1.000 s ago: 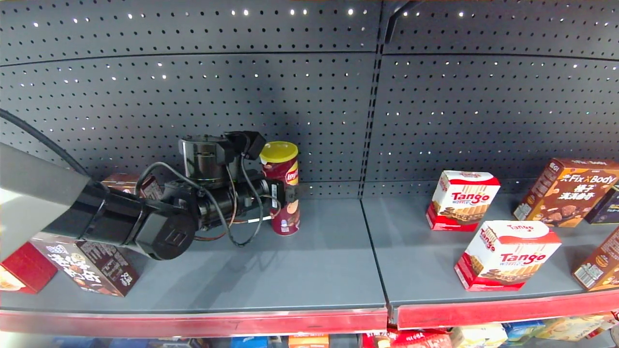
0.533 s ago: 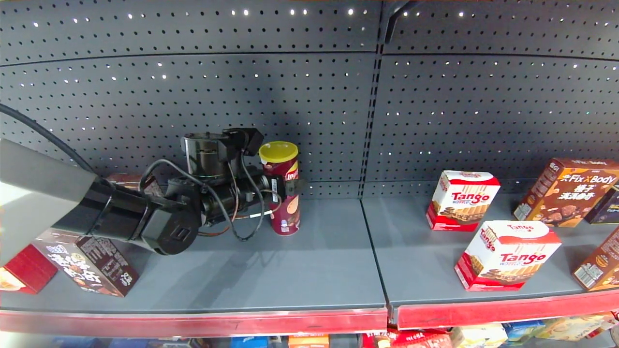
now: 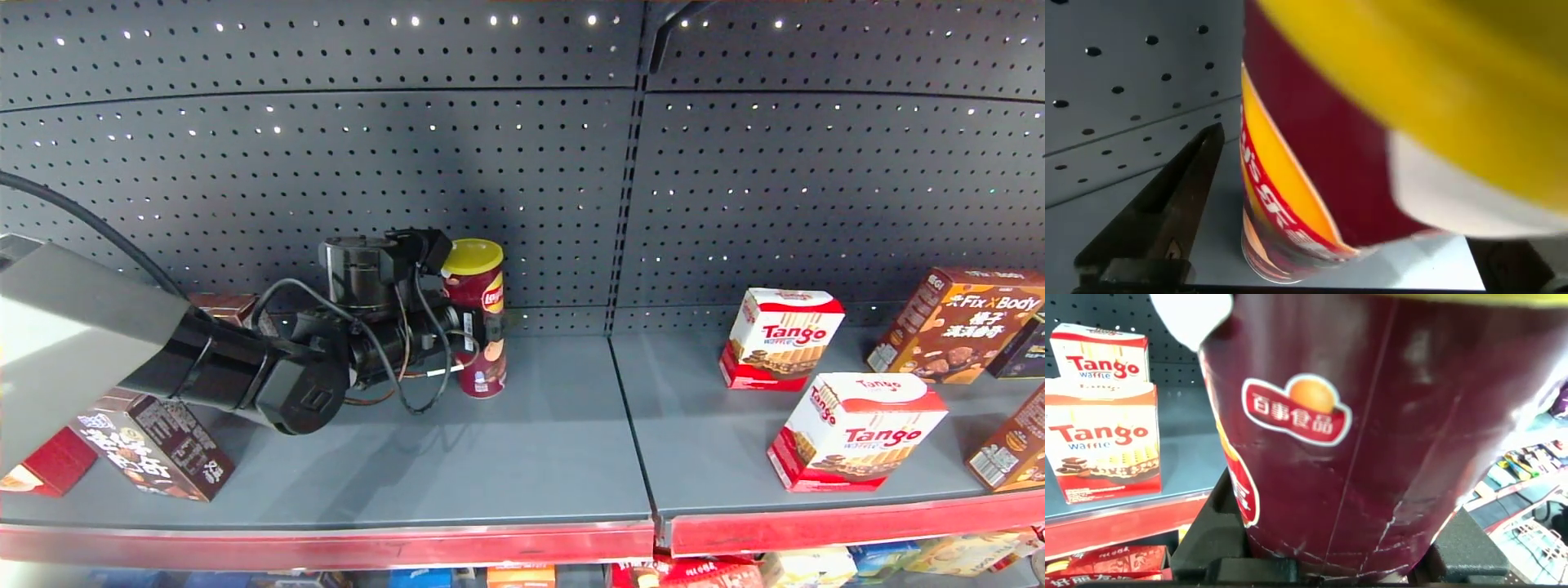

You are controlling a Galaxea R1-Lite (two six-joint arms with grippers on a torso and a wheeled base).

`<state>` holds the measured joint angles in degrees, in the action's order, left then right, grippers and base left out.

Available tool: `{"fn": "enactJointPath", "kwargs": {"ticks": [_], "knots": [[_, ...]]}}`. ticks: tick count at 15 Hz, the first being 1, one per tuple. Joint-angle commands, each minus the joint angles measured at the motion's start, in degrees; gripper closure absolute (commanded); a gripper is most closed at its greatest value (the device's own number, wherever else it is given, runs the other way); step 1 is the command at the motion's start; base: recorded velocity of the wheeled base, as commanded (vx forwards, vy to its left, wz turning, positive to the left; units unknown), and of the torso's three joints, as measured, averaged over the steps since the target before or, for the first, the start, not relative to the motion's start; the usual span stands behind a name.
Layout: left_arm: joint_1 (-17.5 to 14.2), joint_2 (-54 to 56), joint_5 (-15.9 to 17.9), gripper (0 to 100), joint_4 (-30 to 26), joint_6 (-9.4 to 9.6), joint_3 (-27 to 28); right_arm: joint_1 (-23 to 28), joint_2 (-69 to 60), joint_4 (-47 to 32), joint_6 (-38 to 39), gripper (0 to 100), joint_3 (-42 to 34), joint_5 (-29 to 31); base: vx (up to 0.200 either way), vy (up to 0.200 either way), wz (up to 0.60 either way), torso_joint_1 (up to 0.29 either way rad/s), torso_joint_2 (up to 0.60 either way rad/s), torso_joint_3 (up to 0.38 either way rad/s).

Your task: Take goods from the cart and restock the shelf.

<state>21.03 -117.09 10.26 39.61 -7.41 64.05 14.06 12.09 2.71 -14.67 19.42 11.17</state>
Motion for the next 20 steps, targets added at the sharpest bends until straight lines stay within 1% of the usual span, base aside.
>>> {"fn": "enactJointPath", "kwargs": {"ticks": [1, 2, 3, 5, 12, 16, 17, 18, 19, 20], "knots": [[-0.1, -0.2, 0.0, 0, 0.0, 0.12, 0.1, 0.0, 0.0, 0.0, 0.0, 100, -0.1, 0.0, 0.000, 0.000, 0.00, 0.000, 0.00, 0.000], [-0.2, -0.7, 0.0, 0, 0.1, 0.20, 0.6, 0.0, 0.0, 0.0, 0.0, 100, -0.1, 0.0, 0.000, 0.000, 0.00, 0.000, 0.00, 0.000], [-0.2, -1.0, 0.0, 100, 0.3, 0.20, 1.1, 0.0, 0.0, 0.0, 0.0, 100, -0.1, 0.0, 0.000, 0.000, 0.00, 0.000, 0.00, 0.000], [-0.2, -1.5, -0.1, 100, 0.3, 0.12, 2.0, 0.1, -0.1, 0.0, 0.0, 100, -0.1, 0.0, 0.000, 0.000, 0.00, 0.000, 0.00, 0.000], [0.2, -1.7, -0.3, 100, 0.3, -0.06, 2.0, 0.1, -0.6, -0.6, 0.0, 100, 0.1, 0.0, 0.000, 0.000, 0.00, 0.000, 0.00, 0.000], [3.1, -1.5, 0.3, 100, 0.5, -0.06, 1.3, 0.1, -1.9, -0.8, 0.0, 100, 0.2, 0.0, 0.000, 0.000, 0.00, 0.000, 0.00, 0.000], [3.4, -0.8, 1.1, 100, 1.0, -0.06, 0.7, 0.1, -2.2, -1.2, 0.0, 100, 0.2, 0.0, 0.000, 0.000, 0.00, 0.000, 0.00, 0.000], [3.7, 0.8, 3.0, 100, 2.6, -0.06, -0.9, 0.1, -3.0, -2.4, 0.0, 100, 0.4, 0.0, 0.000, 0.000, 0.00, 0.000, 0.00, 0.000], [3.9, 2.5, 6.5, 100, 4.7, 0.12, -3.9, 0.1, -3.9, -3.8, 0.0, 100, 0.7, 0.0, 0.000, 0.000, 0.00, 0.000, 0.00, 0.000], [4.0, 3.4, 8.1, 100, 5.8, 0.20, -5.7, 0.0, -4.4, -4.5, 0.0, 100, 0.8, 0.0, 0.000, 0.000, 0.00, 0.000, 0.00, 0.000]]}}
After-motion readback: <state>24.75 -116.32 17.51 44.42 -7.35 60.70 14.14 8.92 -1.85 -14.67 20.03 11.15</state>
